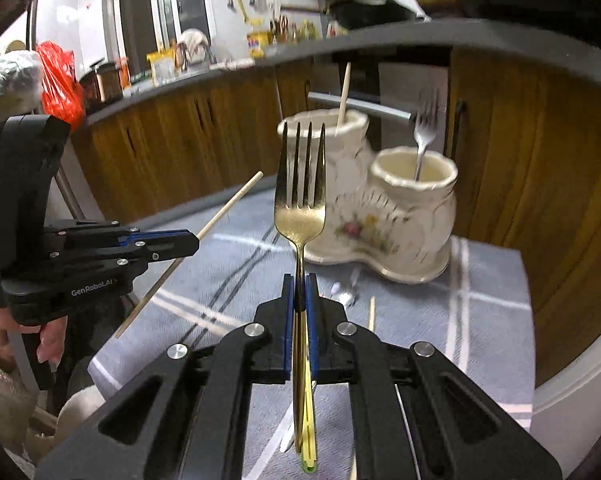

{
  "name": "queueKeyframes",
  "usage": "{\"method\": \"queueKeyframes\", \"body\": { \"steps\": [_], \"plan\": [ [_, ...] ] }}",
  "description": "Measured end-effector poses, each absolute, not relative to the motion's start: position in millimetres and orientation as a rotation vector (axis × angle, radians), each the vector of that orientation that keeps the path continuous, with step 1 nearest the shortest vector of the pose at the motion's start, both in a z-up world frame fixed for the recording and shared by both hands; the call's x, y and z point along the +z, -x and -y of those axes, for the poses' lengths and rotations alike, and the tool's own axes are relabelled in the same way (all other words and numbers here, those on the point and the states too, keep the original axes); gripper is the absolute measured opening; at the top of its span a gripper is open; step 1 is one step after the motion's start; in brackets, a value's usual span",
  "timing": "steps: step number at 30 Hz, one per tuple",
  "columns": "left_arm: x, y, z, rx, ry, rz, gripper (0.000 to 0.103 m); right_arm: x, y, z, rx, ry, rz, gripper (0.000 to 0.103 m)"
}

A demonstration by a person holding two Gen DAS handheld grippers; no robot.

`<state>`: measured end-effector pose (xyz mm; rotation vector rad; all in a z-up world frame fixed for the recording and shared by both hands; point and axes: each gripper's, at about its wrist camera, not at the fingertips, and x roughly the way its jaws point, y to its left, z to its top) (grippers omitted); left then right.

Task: Organize utensils
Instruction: 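Drop the chopstick into the tall cup while the right tool drops the gold fork in the short cup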

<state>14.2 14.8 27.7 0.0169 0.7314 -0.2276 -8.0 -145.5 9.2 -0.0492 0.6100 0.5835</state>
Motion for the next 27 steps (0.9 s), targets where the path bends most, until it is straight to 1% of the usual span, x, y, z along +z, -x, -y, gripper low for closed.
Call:
{"method": "queueKeyframes", "body": {
  "steps": [11, 18, 27],
  "plan": [
    [86, -22, -8, -0.28, 0.022, -0.525, 0.005, 46, -10, 164, 0.531, -0.005, -0.436, 0.006],
    [120, -60, -5, -0.328, 0.09, -0.367, 0.005, 85, -39, 174, 0.504, -0.047, -0.373, 0.006],
    [140, -103, -2, -0.331, 0.172, -0.257, 0.005, 120, -68, 183, 0.479, -0.071, -0.286, 0.006]
  ]
}}
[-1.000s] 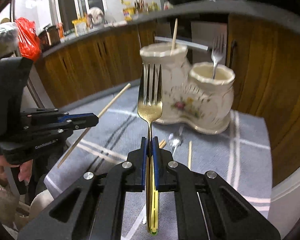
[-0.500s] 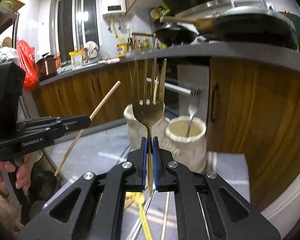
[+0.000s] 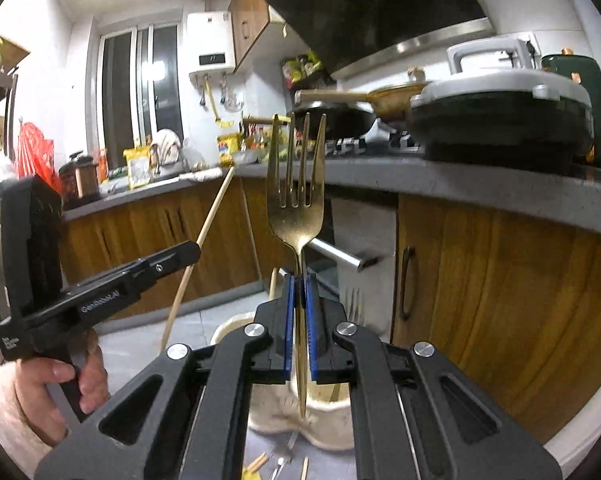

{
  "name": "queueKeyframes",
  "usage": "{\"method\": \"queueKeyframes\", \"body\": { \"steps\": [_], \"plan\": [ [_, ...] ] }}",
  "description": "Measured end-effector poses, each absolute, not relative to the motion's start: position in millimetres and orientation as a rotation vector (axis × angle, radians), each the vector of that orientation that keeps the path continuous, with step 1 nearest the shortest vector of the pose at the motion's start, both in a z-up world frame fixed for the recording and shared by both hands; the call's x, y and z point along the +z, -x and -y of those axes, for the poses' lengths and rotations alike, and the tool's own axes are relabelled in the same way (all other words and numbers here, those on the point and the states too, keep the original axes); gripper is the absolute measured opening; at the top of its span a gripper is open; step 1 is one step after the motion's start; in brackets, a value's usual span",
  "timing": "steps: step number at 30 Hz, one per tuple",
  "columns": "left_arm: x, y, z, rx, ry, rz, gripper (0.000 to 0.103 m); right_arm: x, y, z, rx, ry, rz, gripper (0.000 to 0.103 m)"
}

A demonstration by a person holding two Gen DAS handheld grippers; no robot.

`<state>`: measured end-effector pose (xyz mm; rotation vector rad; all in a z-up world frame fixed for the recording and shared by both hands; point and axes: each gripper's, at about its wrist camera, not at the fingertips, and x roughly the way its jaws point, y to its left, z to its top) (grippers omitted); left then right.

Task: Organize utensils
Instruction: 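Drop the chopstick into the tall cup while the right tool drops the gold fork in the short cup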

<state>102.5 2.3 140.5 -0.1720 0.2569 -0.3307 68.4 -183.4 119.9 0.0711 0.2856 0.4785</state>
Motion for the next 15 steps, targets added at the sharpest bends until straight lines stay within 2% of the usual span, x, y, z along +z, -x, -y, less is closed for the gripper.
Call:
{"method": "queueKeyframes", "body": {
  "steps": [7, 15],
  "plan": [
    [129, -139, 10, -0.264, 0.162, -0.192, 0.005, 114, -100, 191, 0.41, -0.114, -0.257, 0.006],
    [94, -158, 14, -0.244, 0.119, -0.211, 0.005, 78, -129, 196, 0.377, -0.143, -0.333, 0.006]
  ]
}}
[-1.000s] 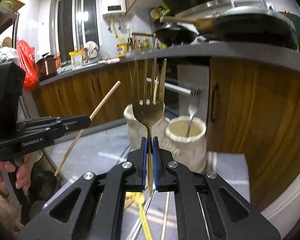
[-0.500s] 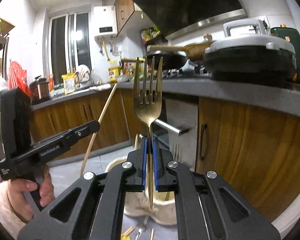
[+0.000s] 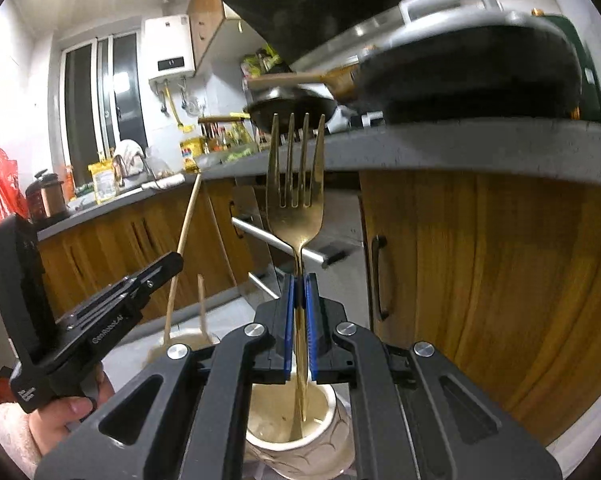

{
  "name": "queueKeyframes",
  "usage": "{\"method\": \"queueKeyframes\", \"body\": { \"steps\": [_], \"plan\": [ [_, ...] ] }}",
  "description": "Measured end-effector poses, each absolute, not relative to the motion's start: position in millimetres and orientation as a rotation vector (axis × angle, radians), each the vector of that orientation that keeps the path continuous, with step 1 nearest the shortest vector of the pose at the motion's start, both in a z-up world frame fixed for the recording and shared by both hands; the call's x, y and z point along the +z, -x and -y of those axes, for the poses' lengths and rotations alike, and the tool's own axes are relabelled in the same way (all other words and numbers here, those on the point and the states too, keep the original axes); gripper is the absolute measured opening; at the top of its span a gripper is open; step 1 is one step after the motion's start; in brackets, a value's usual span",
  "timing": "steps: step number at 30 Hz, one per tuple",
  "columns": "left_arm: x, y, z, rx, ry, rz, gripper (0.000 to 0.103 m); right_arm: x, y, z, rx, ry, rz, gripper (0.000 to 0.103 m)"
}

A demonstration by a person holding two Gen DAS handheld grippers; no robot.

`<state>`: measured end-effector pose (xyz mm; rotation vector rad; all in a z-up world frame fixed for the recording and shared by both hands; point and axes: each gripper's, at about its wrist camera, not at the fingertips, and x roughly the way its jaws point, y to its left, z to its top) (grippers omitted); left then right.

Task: Organize utensils
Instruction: 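Drop the chopstick into the tall cup while the right tool drops the gold fork in the short cup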

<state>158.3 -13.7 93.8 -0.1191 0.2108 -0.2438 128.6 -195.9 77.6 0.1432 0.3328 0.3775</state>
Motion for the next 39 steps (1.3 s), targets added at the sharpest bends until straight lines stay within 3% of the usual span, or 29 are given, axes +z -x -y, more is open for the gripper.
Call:
{"method": "queueKeyframes", "body": {
  "steps": [19, 39],
  "plan": [
    [62, -141, 3, -0.229, 0.04, -0.378, 0.005, 38, -138, 188, 0.387, -0.14, -0.473, 0.006],
    [66, -132, -4, -0.227, 0.062, -0.365, 0.005, 32, -155, 183, 0.343, -0.144, -0.496, 0.006]
  ]
}}
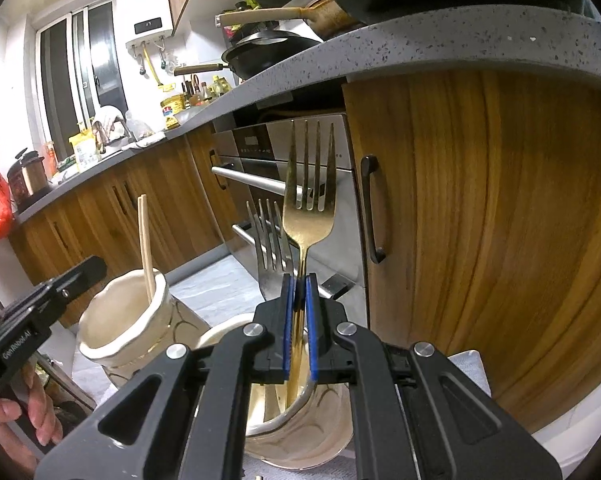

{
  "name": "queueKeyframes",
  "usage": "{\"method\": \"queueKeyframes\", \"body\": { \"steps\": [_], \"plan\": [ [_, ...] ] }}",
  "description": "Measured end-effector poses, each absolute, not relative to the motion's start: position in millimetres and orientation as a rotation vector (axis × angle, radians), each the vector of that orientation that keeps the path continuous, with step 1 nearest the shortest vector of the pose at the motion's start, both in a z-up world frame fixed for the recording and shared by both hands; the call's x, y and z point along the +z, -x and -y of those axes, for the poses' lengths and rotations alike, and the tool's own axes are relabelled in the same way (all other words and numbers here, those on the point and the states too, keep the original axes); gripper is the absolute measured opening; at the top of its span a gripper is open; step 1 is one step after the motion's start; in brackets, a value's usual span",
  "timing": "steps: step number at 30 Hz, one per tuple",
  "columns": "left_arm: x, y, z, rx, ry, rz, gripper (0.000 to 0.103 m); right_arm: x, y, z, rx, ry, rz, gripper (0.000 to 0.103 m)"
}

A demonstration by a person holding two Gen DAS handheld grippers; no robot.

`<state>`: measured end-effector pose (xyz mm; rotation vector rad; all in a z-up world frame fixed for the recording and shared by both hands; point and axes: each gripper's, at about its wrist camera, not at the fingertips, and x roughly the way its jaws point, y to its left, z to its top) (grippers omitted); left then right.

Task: Organize utensils
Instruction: 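Drop the chopstick into the tall cup while the right tool drops the gold fork in the short cup, then move the right tool down over a yellow-handled spoon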

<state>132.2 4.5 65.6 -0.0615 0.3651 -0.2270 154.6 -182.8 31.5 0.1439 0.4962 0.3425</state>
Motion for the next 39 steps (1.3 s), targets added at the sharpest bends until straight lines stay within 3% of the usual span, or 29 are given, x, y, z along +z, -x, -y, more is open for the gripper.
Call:
{"method": "queueKeyframes", "body": {
  "steps": [5, 10, 11, 13, 14, 15, 16, 17, 18, 21, 39],
  "plan": [
    [69, -130, -3, -0.226, 0.054, -0.36, 0.005, 33, -154, 184, 0.326, -0.149, -0.494, 0.009],
    [73, -124, -6, -0.217, 0.055, -0.358, 0.008, 39, -143, 191, 0.328, -0.172, -0.48, 0.043],
    [75, -122, -7, -0.217, 0.055, -0.358, 0.009, 41, -139, 193, 0.327, -0.171, -0.473, 0.045],
    [77, -119, -8, -0.211, 0.051, -0.358, 0.015, 44, -128, 198, 0.322, -0.173, -0.465, 0.06],
    [78, -116, -9, -0.206, 0.048, -0.361, 0.025, 45, -123, 201, 0.321, -0.175, -0.464, 0.065],
    [79, -113, -9, -0.2, 0.047, -0.362, 0.042, 45, -117, 203, 0.319, -0.178, -0.464, 0.074],
    [80, -109, -10, -0.189, 0.046, -0.361, 0.053, 45, -110, 207, 0.318, -0.181, -0.464, 0.078],
    [80, -105, -12, -0.166, 0.047, -0.353, 0.073, 44, -105, 209, 0.319, -0.179, -0.469, 0.08],
    [81, -99, -14, -0.149, 0.05, -0.344, 0.083, 43, -100, 211, 0.319, -0.175, -0.476, 0.085],
    [81, -85, -18, -0.132, 0.059, -0.348, 0.094, 37, -80, 215, 0.34, -0.157, -0.496, 0.098],
    [28, -11, -40, -0.082, 0.06, -0.588, 0.098, -15, -16, 177, 0.431, 0.015, -0.718, 0.097]
  ]
}}
